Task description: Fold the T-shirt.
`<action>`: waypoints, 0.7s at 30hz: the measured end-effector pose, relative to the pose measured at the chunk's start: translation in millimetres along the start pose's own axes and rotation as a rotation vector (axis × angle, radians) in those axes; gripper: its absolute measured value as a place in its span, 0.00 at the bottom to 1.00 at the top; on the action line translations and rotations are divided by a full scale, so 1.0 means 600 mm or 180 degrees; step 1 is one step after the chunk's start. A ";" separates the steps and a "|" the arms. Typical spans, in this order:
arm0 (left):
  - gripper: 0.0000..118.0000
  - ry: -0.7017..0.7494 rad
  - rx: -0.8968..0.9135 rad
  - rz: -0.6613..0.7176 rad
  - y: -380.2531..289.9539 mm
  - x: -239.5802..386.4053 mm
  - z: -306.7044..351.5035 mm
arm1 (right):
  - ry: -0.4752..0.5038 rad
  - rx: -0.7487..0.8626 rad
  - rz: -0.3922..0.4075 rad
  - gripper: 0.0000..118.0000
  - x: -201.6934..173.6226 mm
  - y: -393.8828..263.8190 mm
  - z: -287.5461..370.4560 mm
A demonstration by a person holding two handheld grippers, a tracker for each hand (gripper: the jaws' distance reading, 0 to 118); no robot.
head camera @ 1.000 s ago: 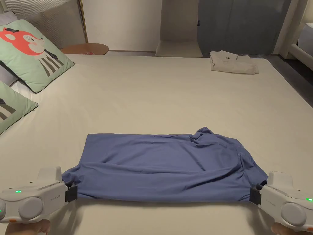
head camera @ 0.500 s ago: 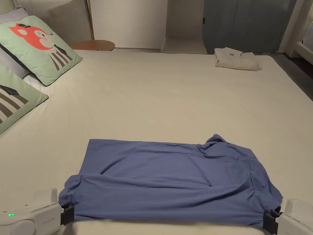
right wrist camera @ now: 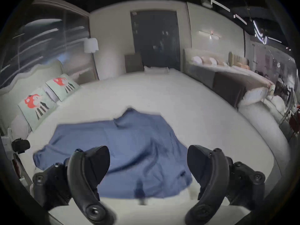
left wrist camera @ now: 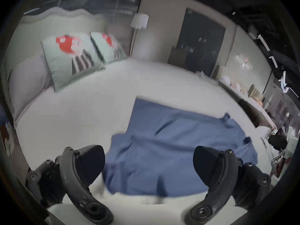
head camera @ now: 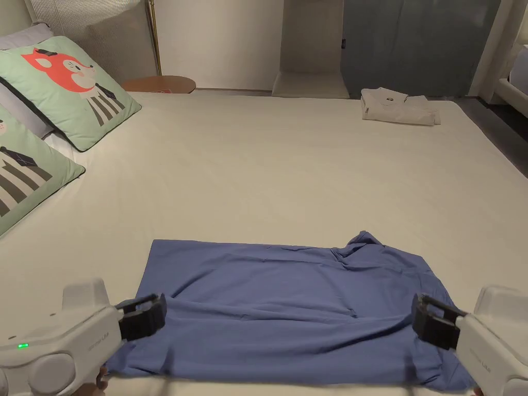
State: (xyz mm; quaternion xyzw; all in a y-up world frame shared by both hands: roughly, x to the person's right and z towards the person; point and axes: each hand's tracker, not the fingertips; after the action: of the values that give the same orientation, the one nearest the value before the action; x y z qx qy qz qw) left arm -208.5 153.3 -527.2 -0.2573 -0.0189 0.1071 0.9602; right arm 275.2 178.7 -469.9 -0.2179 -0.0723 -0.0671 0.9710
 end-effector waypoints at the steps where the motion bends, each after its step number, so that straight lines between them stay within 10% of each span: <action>1: 0.92 -0.0048 0.0179 -0.0074 0.016 0.016 0.009 | 0.0033 0.0131 0.0032 0.86 -0.013 0.019 0.009; 10: 0.92 -0.0084 0.1157 -0.0379 0.072 0.119 0.055 | -0.0039 0.0926 0.0376 0.85 -0.083 0.074 0.029; 13: 0.76 -0.0033 0.1256 -0.0464 0.065 0.130 0.053 | -0.0087 0.0980 0.0434 0.81 -0.093 0.072 0.029; 16: 0.07 0.0019 0.1269 -0.0621 0.059 0.148 0.055 | -0.0092 0.1058 0.0427 0.32 -0.100 0.068 0.041; 17: 0.00 -0.0008 0.1234 -0.0646 0.060 0.147 0.052 | -0.0094 0.1056 0.0429 0.00 -0.101 0.069 0.038; 21: 0.00 -0.0157 0.1118 -0.0624 0.064 0.145 0.043 | -0.0006 0.0972 0.0405 0.00 -0.089 0.067 0.022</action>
State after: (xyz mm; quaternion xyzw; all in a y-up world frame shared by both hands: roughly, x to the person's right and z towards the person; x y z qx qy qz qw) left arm -133.2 217.4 -525.3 -0.0800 -0.0484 0.0210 0.9954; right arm 227.8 225.7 -484.0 -0.0719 -0.0686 0.0065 0.9950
